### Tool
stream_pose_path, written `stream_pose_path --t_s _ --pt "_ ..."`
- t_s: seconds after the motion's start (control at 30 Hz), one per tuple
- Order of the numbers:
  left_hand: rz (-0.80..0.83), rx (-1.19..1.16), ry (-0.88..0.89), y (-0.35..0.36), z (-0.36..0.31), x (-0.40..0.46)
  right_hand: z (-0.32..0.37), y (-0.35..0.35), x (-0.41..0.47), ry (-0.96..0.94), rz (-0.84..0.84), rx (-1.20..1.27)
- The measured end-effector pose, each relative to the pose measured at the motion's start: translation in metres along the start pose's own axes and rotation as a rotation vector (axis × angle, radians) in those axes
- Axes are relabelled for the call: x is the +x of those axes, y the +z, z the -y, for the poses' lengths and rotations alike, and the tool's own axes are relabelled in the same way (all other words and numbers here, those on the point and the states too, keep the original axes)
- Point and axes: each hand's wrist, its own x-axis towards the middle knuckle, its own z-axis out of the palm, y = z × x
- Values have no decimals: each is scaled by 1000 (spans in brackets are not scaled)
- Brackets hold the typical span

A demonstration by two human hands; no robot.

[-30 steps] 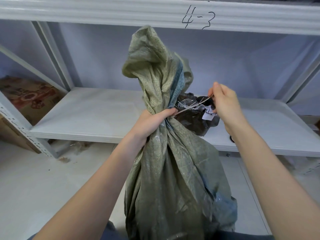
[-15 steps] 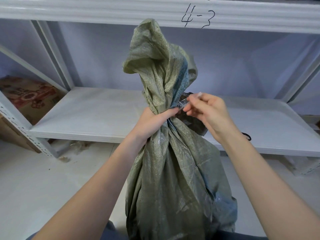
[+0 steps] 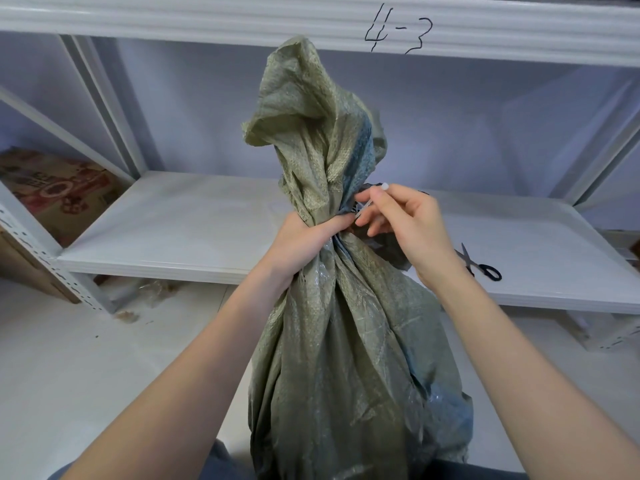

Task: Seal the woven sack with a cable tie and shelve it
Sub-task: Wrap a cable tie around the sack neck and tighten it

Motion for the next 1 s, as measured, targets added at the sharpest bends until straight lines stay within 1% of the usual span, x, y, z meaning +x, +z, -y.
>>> stream_pose_path --t_s 0.07,0.13,0.23,0.33,0.4,0.5,0.57,0.63,0.67,0.77,0.9,1.0 --pt "-4 -5 7 0 0 0 -3 0 1 -25 -46 -76" --pt "-4 22 58 1 -1 -2 -6 2 1 -37 -66 -153" --pt "-45 170 179 5 0 -4 -10 6 -1 -43 -89 -219" --pt "-137 340 179 6 -1 -7 -8 11 -4 -66 -101 -226" --pt "-174 502 199 4 0 -6 -7 14 -7 -118 -114 -267" --pt "-168 880 297 -1 3 0 -6 16 -12 -237 -140 -357" --pt "-199 1001 312 -7 1 3 -6 15 -14 -334 -168 -447" --pt "-200 1009 283 -13 1 5 -9 15 -15 -405 -189 -509" --pt "-176 1015 258 -15 -1 5 -10 15 -16 -426 -194 -525" --pt "-117 1006 184 -16 -6 5 -14 16 -16 -449 -221 -512" --pt "-150 858 211 -17 -5 4 -13 15 -14 -367 -302 -420" --pt "-121 682 194 -16 0 5 -13 13 -12 -239 -361 -327"
